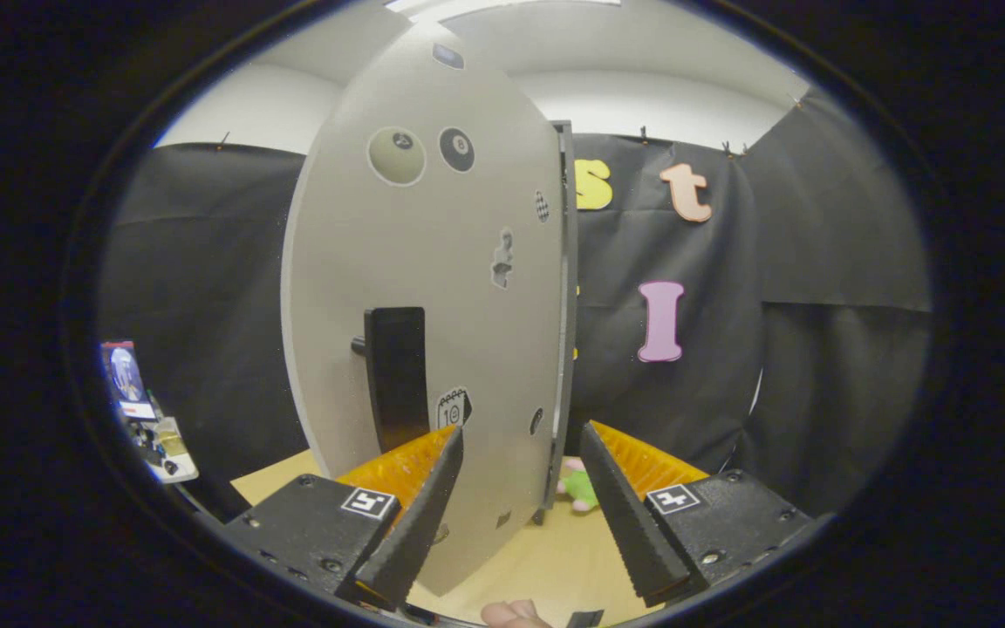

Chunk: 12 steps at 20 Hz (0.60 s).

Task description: Open the shoe cabinet door, grab the shoes and put them into the shoe cabinet, then close the shoe cabinet door.

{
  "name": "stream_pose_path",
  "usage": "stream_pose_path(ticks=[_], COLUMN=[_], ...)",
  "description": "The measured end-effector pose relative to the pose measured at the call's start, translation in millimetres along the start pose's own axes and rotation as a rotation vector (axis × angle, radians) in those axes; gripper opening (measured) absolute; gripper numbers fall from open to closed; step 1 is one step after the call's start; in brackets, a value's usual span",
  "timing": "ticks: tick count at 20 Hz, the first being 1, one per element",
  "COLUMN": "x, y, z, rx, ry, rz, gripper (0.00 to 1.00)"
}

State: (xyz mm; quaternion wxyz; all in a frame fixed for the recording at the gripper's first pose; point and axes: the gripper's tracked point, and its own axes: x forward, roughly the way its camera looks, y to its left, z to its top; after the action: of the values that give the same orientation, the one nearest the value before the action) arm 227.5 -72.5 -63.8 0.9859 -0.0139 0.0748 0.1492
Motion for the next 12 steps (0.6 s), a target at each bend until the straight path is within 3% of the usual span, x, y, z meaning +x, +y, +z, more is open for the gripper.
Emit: stream_pose_path(ticks=[4, 12], x=[15.8, 53.6], y=[25.0, 85.6], z=[4.7, 7.9], rx=[0.014, -0.010], ry=[-0.022, -0.062], rz=[-0.056, -0.044], gripper=[0.91, 0.94])
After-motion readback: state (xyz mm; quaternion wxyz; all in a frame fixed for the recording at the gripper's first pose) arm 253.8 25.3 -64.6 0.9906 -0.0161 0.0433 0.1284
